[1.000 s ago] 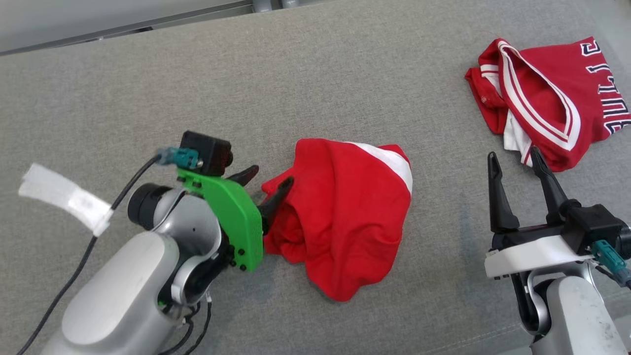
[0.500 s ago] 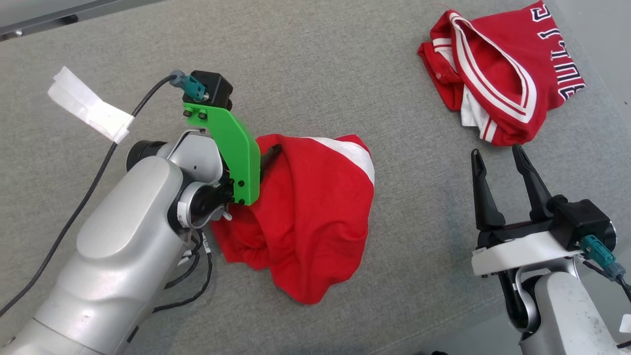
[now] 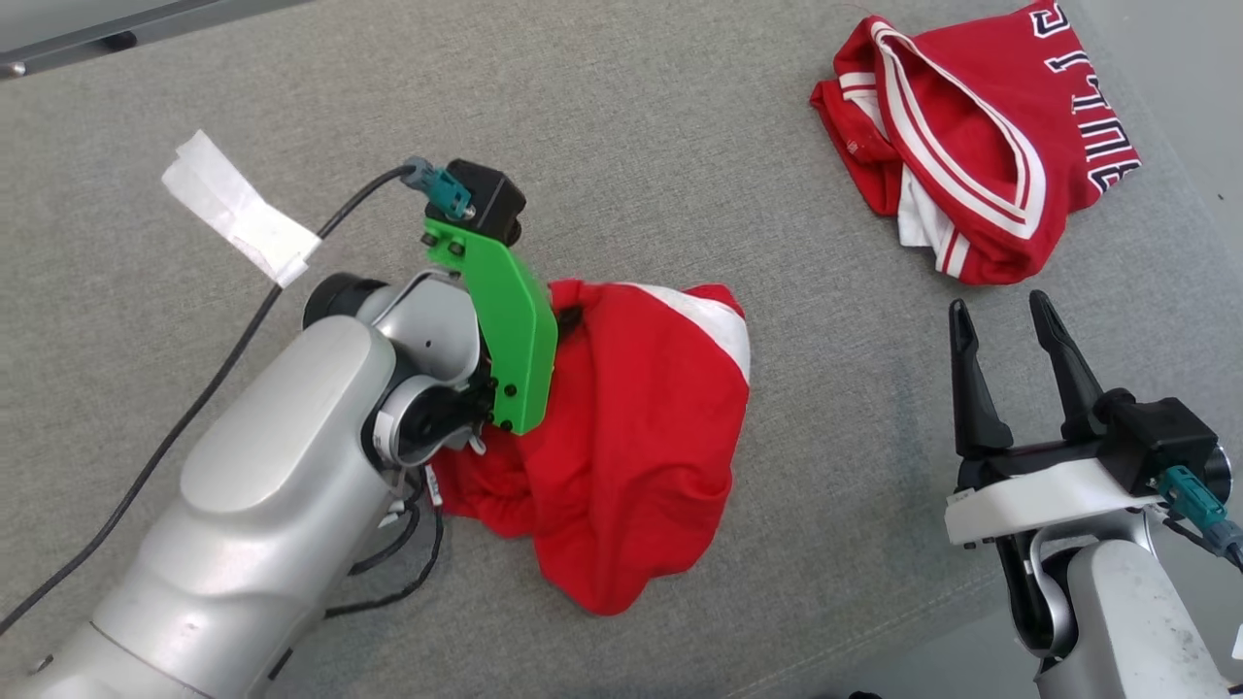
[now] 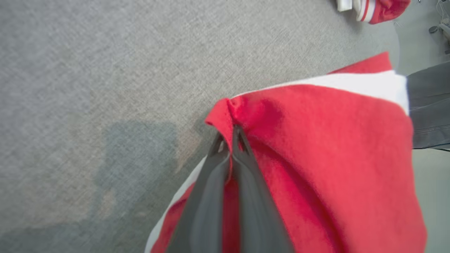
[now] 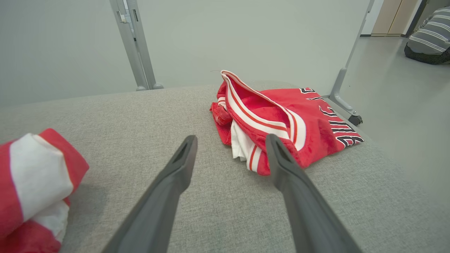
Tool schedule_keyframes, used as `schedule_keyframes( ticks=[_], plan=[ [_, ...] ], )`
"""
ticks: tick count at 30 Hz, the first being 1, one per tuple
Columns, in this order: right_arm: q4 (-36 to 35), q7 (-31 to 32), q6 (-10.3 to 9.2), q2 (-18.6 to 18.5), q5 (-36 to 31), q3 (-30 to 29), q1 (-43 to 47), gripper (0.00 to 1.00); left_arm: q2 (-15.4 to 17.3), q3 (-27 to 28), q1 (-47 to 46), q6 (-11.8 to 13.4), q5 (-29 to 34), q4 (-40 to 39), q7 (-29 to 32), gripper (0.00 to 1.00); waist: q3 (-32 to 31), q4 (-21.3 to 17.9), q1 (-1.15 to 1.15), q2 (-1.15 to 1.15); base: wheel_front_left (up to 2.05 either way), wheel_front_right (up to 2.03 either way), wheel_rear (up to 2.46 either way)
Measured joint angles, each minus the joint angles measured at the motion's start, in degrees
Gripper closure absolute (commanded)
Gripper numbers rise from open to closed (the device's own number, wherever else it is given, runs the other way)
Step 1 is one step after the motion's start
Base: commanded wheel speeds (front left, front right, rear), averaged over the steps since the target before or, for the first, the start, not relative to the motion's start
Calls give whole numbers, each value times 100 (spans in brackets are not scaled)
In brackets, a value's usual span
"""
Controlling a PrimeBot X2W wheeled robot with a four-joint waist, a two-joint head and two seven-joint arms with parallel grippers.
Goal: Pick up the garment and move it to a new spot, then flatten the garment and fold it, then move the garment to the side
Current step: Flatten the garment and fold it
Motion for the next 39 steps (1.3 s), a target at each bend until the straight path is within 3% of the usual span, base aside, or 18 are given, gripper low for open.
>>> schedule_keyframes(
  ticks=[4,8,13,16,20,24,28,33,39],
  plan=[
    [36,0,0,2,-41,2,0,0,-77,170,-452,63,257,-225,-426,100,-72,108,0,0,0,0,0],
    [58,0,0,1,-51,3,2,0,-412,445,-1057,226,459,-467,-1000,100,-176,186,0,0,0,0,0],
    [68,0,0,2,-67,-107,94,0,-710,531,-1600,257,695,-913,-1429,100,-315,292,0,0,0,0,0],
    [53,0,0,2,-92,-246,188,0,-641,565,-1613,291,808,-1327,-1606,100,-404,384,0,0,0,0,0],
    [71,0,0,-2,-235,-381,339,0,-318,781,-1610,364,920,-1711,-1712,100,-493,591,0,0,0,0,0],
    [73,0,0,3,-353,-304,245,0,138,892,-1896,287,1032,-1651,-1450,100,-574,792,0,0,0,0,0],
    [56,0,0,4,-283,-131,-101,0,379,939,-2449,120,1196,-1276,-1301,100,-600,796,0,0,0,0,0],
    [62,0,0,1,-88,-53,-347,0,445,838,-3143,-97,1579,-459,-1461,100,-542,610,0,0,0,0,0],
    [115,0,0,0,34,-211,-320,0,157,738,-3341,-304,1541,-123,-1972,100,-367,426,0,0,0,0,0]
  ],
)
